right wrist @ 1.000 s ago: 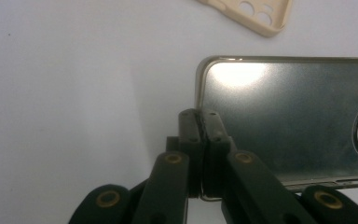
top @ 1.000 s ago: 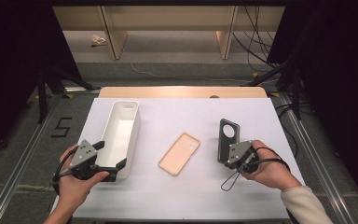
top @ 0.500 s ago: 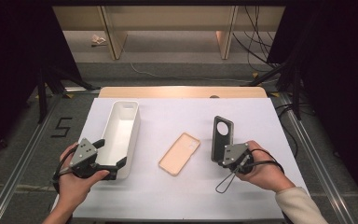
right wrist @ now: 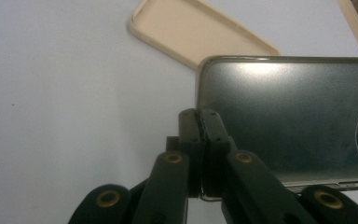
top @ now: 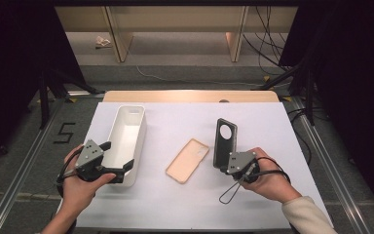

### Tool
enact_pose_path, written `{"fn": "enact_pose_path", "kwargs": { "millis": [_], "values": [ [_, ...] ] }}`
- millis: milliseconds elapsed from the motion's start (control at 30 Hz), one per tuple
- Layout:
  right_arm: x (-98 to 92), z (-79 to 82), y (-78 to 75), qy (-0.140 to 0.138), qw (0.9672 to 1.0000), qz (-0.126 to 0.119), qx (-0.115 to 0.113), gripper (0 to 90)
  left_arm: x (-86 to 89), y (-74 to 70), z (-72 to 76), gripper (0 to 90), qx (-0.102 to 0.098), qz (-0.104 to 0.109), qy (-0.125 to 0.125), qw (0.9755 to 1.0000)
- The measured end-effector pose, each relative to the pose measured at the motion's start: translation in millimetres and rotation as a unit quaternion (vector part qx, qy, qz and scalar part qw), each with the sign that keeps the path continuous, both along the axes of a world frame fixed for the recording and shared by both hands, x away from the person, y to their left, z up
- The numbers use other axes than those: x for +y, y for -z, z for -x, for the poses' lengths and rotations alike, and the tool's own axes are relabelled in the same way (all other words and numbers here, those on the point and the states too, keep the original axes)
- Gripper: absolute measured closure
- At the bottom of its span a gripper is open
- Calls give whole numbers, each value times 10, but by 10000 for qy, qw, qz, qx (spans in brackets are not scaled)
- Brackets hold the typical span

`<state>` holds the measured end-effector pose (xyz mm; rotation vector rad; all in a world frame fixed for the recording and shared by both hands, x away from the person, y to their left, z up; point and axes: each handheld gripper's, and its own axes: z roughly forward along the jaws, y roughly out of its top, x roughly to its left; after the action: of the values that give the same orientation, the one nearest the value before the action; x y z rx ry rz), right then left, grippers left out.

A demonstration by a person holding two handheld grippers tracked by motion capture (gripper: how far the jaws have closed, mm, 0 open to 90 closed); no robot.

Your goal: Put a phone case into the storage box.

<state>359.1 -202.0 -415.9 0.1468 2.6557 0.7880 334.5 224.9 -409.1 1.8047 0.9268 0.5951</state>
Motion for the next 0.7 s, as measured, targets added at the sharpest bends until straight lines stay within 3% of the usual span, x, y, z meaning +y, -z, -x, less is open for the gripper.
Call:
{"fn": "enact_pose_path", "kwargs": {
  "millis": [700],
  "values": [
    [161,48,32,-198,9996,-159,-76,898,-390,-143,-249,10,199,-78,253,9995]
  ]
}}
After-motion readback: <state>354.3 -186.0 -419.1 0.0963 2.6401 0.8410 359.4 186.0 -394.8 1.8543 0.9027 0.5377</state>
